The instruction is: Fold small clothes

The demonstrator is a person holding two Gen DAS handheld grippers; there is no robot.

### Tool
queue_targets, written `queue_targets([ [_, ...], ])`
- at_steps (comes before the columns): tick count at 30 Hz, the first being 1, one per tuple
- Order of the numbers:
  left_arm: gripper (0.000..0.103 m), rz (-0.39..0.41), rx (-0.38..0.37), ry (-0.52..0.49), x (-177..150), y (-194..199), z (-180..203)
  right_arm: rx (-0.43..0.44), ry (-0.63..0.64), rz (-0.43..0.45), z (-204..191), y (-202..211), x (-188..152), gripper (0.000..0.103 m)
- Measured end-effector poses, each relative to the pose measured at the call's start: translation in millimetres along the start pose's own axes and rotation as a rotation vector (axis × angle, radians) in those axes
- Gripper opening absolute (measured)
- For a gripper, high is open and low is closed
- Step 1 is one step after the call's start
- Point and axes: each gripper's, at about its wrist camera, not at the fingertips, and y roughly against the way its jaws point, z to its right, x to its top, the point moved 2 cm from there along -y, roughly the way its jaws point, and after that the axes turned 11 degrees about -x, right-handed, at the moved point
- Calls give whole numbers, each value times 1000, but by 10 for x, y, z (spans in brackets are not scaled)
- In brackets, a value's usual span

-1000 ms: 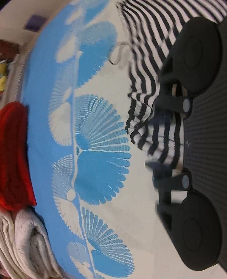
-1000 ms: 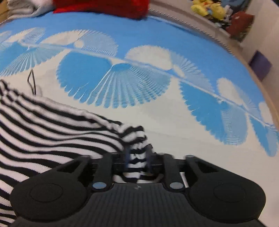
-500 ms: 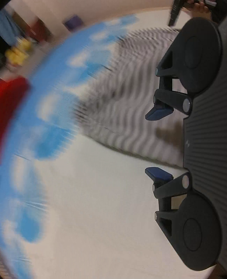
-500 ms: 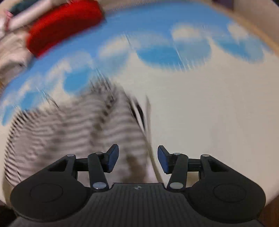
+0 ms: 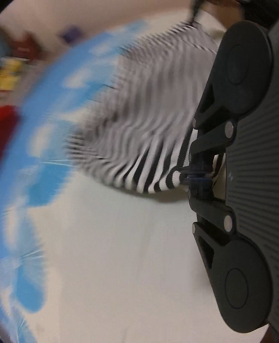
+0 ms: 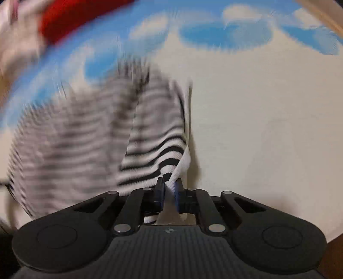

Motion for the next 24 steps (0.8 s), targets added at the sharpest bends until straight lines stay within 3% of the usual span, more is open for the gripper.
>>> queue_targets([
  [2,3,41,41,-14,-15,152,-34,68,-123,87,204,230,39,8],
  [3,3,-6,84,-21,-74,110,-59,48,-133,93,253,251,23,8],
  [6,4,-199,187,-44,-225,-203,-93,-53,-57,-44,230,-14,-81,8],
  [8,8,-239,243,-82,-256,-288,-46,-131,43,-146,130,-253,-169,9],
  [10,13,-202,247,-100,-213,-230,31,-166,107,-159,30,-319,-199,11],
  [11,20,-156,243,-117,-174,-156,87,-172,111,-139,0,-287,-173,15],
  [12,31,-96,236,-140,-133,-65,161,-186,99,-106,-5,-233,-138,19],
  [15,37,54,154,-211,-28,100,447,-245,67,64,-36,19,-27,26],
  [17,39,65,57,-231,37,19,642,-174,60,169,-109,155,57,26],
  [19,40,31,-4,-279,56,-141,878,-64,89,211,-297,172,144,26],
  [22,41,-36,-22,-350,59,-480,1208,38,172,240,-644,137,218,27],
  [24,41,-81,-18,-375,64,-705,1363,99,226,199,-938,4,290,32],
])
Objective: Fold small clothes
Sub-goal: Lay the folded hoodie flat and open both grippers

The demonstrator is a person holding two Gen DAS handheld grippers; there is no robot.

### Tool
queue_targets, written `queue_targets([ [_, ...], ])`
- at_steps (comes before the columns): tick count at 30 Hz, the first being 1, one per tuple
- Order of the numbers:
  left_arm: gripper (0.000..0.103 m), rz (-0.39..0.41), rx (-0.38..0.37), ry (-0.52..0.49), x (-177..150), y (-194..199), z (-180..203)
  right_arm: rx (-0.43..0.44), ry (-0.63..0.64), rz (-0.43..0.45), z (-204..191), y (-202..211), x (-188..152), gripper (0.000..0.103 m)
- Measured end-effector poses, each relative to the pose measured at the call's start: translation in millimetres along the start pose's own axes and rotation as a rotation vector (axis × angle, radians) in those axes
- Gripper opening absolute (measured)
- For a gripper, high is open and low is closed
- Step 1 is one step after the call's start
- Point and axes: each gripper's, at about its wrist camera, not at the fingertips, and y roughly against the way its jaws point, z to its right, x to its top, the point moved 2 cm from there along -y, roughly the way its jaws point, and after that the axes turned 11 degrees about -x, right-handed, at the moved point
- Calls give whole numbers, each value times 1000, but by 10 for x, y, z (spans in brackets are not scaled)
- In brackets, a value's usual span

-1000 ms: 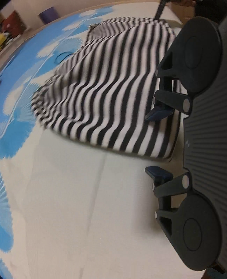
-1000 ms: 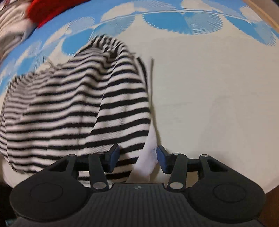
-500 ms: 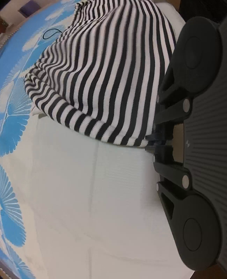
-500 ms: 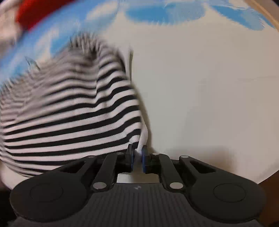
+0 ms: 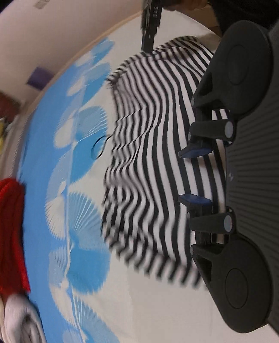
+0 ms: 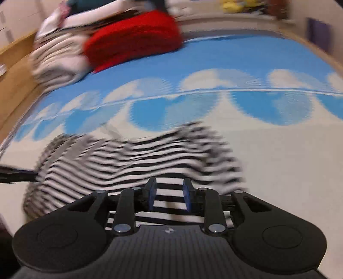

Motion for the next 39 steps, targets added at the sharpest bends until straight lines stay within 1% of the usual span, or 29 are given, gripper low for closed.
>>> queue_targets([
  [2,41,-50,24,-15,66,-240,34,-5,63,-79,-220,-248,23,37],
  [5,41,-111,121,2,120,-615,-86,-92,124,-163,-376,-568,25,37],
  [8,48,-93,169,63,189,-730,-199,-221,112,-215,-331,-804,46,38],
  [9,52,-86,173,72,206,-717,-238,-252,102,-228,-296,-857,50,39],
  [10,53,-82,175,76,211,-713,-264,-268,83,-235,-262,-893,64,45],
  [12,57,-78,179,77,220,-672,-308,-268,74,-234,-246,-928,41,47],
  [14,56,-63,177,88,252,-558,-354,-266,86,-221,-237,-854,37,47],
  [15,55,-38,175,100,266,-458,-377,-272,83,-204,-228,-745,36,47],
  [16,55,1,174,119,268,-324,-424,-281,68,-170,-192,-659,71,47],
  [18,55,53,168,157,263,-142,-541,-260,13,-97,-77,-441,114,47],
  [19,55,40,187,186,231,-135,-632,-250,-6,-70,10,-351,109,47],
  [20,55,-11,230,224,188,-201,-756,-274,-5,-75,92,-349,78,48],
  [21,55,-76,276,258,134,-288,-866,-327,2,-114,181,-413,32,49],
  [22,55,-112,289,278,93,-330,-935,-391,11,-188,278,-516,-48,49],
  [23,55,-93,280,285,98,-288,-941,-417,10,-266,376,-607,-138,50],
  [24,54,-45,275,290,123,-190,-914,-404,-8,-285,436,-614,-166,50],
  [26,54,74,234,272,140,78,-805,-384,-80,-201,489,-395,-108,50],
  [28,55,131,175,235,96,280,-681,-321,-123,-107,464,-123,-85,49],
  [29,55,129,150,216,49,325,-623,-277,-118,-85,439,-10,-113,50],
  [30,58,98,121,193,-9,317,-574,-257,-100,-95,419,32,-161,50],
  [31,60,48,94,164,-68,260,-540,-256,-69,-134,396,3,-244,50],
  [32,62,-31,78,119,-146,148,-501,-275,-16,-218,382,-102,-374,50],
  [33,62,-99,103,76,-232,42,-483,-305,31,-292,379,-210,-492,50],
  [34,62,-171,163,28,-328,-71,-482,-357,98,-376,390,-328,-647,55],
  [35,63,-218,235,-24,-412,-139,-479,-369,125,-368,387,-331,-689,59],
  [36,64,-214,268,-61,-453,-113,-441,-370,131,-328,376,-263,-664,57],
  [37,63,-181,282,-75,-444,-28,-386,-375,107,-253,376,-113,-603,53],
  [38,64,-116,298,-86,-422,117,-301,-367,66,-178,386,67,-554,53],
  [39,67,-24,322,-102,-404,297,-214,-343,22,-100,397,269,-503,53],
])
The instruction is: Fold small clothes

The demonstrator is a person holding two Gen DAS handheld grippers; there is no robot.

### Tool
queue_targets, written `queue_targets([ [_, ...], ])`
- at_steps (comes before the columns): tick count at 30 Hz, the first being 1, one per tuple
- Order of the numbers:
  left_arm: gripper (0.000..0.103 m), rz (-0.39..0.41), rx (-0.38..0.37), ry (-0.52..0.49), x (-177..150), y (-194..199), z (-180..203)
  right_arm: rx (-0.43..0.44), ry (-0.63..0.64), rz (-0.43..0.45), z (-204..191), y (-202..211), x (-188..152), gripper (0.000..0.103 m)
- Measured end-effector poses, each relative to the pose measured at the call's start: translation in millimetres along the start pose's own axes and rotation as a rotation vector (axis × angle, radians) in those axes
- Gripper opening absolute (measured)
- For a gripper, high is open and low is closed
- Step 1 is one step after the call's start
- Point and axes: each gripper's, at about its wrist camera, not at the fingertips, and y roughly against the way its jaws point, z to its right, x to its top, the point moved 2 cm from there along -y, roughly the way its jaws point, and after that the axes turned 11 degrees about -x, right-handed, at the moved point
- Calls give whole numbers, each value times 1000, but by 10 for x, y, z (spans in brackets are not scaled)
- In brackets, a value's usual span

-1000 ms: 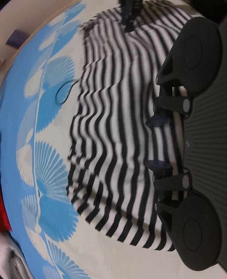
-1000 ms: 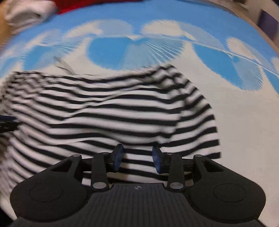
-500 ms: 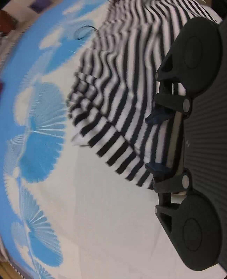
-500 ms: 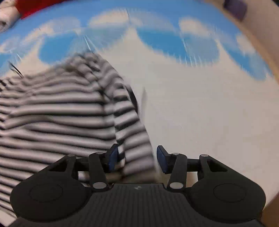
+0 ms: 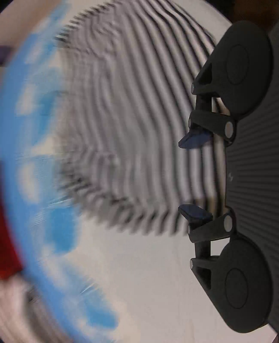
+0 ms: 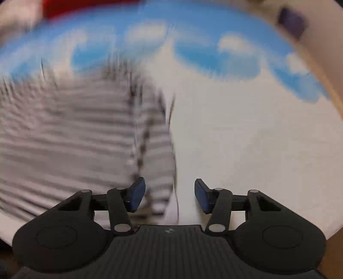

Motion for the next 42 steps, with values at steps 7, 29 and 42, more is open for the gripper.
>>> queue_targets([
  [7,86,341,72,77,-249,897,301,-20,-138,325,171,898,-108,75],
  [29,26,227,26,182,-825,480,448,-26,-198,296,236,873,-256,75],
  [42,32,134,-6,435,-921,289,79,-26,-187,297,210,868,-253,75],
])
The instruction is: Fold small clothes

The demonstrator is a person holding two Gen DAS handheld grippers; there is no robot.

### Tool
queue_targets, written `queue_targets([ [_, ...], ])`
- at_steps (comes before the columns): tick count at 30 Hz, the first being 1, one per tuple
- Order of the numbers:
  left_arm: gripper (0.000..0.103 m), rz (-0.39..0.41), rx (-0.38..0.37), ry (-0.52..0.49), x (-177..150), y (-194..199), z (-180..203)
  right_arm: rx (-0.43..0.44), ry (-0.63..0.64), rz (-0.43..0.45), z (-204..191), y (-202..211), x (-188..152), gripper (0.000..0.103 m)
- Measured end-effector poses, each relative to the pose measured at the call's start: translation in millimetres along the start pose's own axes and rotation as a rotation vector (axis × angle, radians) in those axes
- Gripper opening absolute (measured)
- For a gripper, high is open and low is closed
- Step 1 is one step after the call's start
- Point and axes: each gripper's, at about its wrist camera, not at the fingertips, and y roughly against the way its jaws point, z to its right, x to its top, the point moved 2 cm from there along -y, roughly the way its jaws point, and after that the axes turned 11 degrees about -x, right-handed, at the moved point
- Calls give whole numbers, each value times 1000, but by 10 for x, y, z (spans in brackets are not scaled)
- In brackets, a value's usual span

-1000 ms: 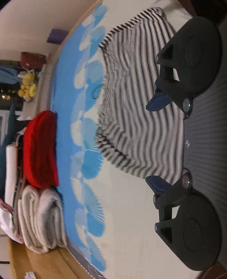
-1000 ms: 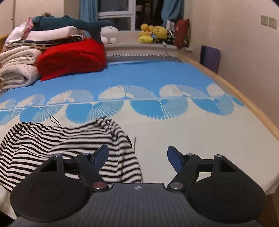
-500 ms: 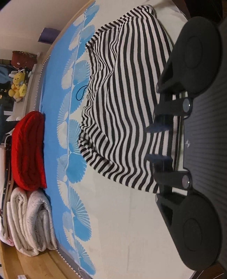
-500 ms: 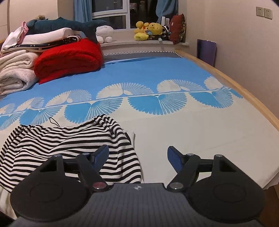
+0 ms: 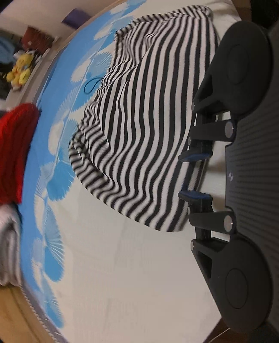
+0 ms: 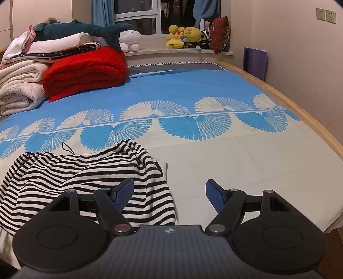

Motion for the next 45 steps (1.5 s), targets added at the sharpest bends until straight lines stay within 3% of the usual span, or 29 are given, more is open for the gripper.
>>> queue_targets([
  [9,32,25,0,100,19,28,-136,-1,1,0,-2,-1,1,75],
  [16,33,-8,-79,253,22,-33,-305,-4,5,-1,-6,-11,-8,75],
  [21,60,-33,-111,350,15,-67,-449,-9,8,0,3,-18,-26,75],
  [32,61,-75,-192,537,-30,-257,-615,-11,21,-1,-13,-22,-30,75],
  [37,61,-36,-205,625,1,-352,-729,-14,30,-6,-29,-31,-27,75],
  [40,60,-13,-203,614,39,-401,-711,-21,37,-12,-25,-51,-30,75],
  [43,58,-10,-167,525,88,-434,-586,-31,27,-19,4,-76,-27,75],
  [45,43,-11,-140,476,105,-445,-526,-38,17,-23,27,-86,-25,75],
])
